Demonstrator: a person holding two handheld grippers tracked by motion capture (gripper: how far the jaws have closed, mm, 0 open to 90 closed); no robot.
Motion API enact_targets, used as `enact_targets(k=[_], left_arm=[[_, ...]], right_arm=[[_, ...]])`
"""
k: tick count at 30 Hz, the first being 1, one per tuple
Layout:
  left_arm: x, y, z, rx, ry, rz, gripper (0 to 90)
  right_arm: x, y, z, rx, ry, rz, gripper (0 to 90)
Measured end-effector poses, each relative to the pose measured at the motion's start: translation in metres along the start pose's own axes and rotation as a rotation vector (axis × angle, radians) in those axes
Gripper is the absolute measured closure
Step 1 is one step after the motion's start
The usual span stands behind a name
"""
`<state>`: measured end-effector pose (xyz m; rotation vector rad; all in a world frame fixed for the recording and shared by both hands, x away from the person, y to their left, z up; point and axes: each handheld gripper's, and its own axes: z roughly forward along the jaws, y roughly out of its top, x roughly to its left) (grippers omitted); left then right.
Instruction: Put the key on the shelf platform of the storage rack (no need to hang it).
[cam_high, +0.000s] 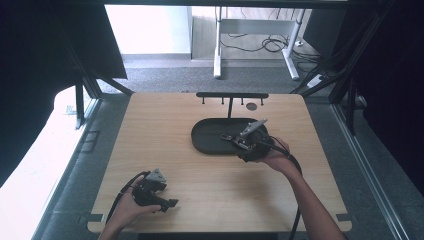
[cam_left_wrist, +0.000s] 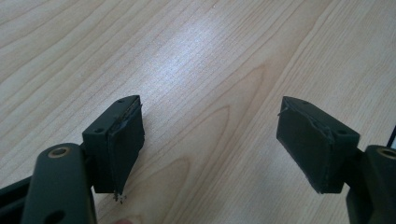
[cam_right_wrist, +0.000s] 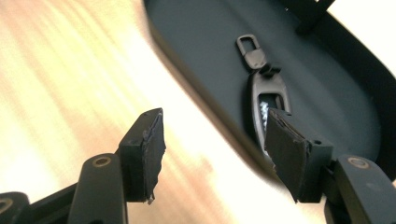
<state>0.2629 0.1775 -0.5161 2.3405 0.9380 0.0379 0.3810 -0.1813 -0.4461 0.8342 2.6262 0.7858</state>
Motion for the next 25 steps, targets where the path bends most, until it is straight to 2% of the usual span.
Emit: enact_targets(k=[10,13,18,22,25], left_arm=[[0.000,0.000,-0.002,-0.006,0.002,-0.008,23.7],[0.000,0.000,-0.003,-0.010,0.003,-0.008,23.7],[-0.001,0.001,-0.002,-0.009,0.003,-0.012,23.7],[-0.001,0.001,0.000,-0.004,0.000,-0.011,23.7],[-0.001,0.001,0.000,-0.002,-0.002,-0.004,23.6]], right_arm=[[0.018,-0.068,-0.017,-0.077,0.060,0.103,39.3],[0.021,-0.085,-0.018,-0.091,0.056,0.132,39.5],[0.022,-0.099,-0.022,-0.120,0.041,0.156,39.5],[0.021,-0.104,-0.025,-0.174,0.041,0.188,39.5],[0.023,-0.109,-0.023,-0.164,0.021,0.189,37.1]])
